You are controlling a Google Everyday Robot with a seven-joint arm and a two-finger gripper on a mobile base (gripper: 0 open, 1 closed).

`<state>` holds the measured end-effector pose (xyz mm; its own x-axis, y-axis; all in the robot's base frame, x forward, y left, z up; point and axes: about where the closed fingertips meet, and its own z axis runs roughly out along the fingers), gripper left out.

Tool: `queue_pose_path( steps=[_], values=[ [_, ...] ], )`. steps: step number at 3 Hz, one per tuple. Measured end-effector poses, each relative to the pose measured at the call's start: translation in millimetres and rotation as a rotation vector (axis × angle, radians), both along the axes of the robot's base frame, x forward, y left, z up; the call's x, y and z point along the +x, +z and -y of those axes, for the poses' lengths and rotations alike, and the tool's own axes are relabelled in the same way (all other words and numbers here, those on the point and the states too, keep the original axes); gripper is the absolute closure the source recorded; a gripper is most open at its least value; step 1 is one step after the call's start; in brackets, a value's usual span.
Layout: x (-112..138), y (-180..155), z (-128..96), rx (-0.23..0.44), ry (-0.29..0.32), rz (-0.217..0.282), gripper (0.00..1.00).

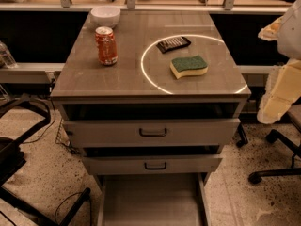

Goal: Place sponge into bottom drawer

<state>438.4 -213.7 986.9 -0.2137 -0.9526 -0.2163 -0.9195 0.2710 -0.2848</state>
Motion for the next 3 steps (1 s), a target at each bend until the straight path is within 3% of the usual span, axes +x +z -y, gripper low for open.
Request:
queue_pose_path(
  steps=[1,2,3],
  values=[
    [0.0,0.1,0.0,0.000,0.000,0.000,0.00],
    [12.2,2.9,2.8,0.071,-0.046,0.026,0.00],
    [44.4,2.5,21.0,0.232,-0.087,0.108,0.00]
  ],
)
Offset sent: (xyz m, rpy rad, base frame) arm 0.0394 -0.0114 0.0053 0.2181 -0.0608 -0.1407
